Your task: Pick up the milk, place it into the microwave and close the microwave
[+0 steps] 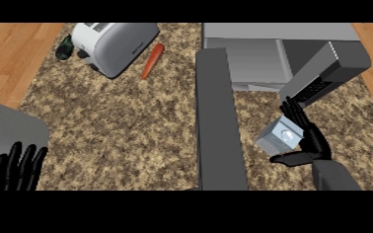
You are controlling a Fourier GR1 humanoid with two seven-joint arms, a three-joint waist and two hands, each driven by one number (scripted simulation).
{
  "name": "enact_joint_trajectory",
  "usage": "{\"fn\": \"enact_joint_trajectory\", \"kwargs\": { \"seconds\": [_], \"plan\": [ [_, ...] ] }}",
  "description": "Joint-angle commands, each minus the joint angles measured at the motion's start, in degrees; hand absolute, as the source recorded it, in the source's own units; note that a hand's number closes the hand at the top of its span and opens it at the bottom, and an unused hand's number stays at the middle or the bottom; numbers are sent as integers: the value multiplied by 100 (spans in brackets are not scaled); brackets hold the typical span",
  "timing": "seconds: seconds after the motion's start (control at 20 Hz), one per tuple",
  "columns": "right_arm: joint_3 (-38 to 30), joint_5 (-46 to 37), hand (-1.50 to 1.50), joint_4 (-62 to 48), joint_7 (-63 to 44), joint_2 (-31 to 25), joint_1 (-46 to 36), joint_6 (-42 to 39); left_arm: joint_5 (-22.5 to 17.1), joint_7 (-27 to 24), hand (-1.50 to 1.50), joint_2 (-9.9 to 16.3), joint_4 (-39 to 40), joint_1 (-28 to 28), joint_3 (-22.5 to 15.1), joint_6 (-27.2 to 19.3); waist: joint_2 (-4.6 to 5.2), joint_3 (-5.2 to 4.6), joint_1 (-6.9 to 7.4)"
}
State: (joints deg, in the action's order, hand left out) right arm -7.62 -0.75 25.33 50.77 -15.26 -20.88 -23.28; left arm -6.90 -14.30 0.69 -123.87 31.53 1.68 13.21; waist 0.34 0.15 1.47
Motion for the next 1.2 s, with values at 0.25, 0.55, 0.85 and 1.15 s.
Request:
{"fn": "enact_joint_trajectory", "kwargs": {
  "seconds": [0.25,0.55,0.85,1.15],
  "plan": [
    [-210,581,150,-258,672,72,-101,-1469,-215,-73,-150,142,23,170,235,202,1,9,22],
    [-177,937,150,-21,597,415,-21,-1740,-160,-331,-150,-3,369,122,221,181,-9,3,-22],
    [-82,1243,150,233,106,358,-100,-2268,-231,-180,-150,111,67,118,346,198,-17,5,-35],
    [-287,1185,150,458,271,361,164,-371,-193,-98,-150,23,-46,299,250,249,-33,-9,-81]
  ]
}}
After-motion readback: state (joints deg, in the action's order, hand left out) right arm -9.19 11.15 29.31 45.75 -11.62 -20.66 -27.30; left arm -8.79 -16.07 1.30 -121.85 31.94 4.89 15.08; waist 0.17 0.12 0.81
